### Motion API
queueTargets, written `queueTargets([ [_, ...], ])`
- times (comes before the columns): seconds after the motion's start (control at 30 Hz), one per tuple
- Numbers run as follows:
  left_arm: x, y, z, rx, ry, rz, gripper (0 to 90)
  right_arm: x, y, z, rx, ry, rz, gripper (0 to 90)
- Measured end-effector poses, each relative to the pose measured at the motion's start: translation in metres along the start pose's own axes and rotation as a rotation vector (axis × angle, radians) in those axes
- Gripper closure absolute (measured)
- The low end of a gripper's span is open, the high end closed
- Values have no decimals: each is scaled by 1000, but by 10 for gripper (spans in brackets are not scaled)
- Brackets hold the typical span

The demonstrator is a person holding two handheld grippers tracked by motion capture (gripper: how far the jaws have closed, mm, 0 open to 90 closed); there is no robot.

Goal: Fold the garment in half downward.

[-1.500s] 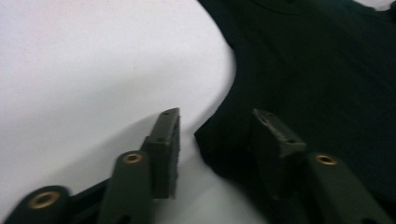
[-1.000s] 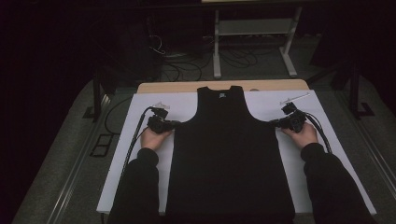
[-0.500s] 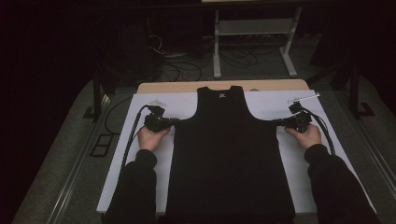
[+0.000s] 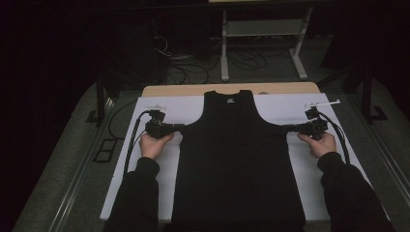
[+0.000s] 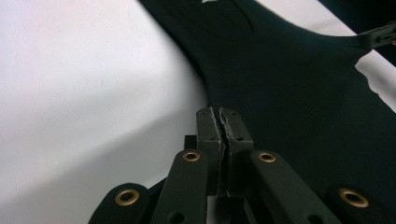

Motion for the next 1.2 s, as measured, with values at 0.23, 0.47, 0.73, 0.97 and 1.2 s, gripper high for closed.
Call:
queueTargets([
  [0.23,4,-5,0,7,-10,-14,866,-6,-5,-4,10,24,28,840],
  [0.47,5,-18,-4,21,-56,-35,865,-12,-16,-10,26,31,35,840],
  [0.73,11,-27,-9,31,-61,-48,865,-14,-26,-14,48,35,22,841],
  [0.97,13,-35,-14,54,-78,-53,865,-14,-31,-24,42,37,-1,841],
  [1.2,15,-44,-22,71,-104,-78,865,-13,-31,-33,29,58,-18,841],
])
Point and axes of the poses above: each handheld gripper's, and its own axes: y roughly forward along the jaws, z roughly out of its top, x roughly to its right, the point moved 4 cm from there along y, roughly forward along the jaws, and after that the axes turned 4 degrees about x, right-handed, at the moved point
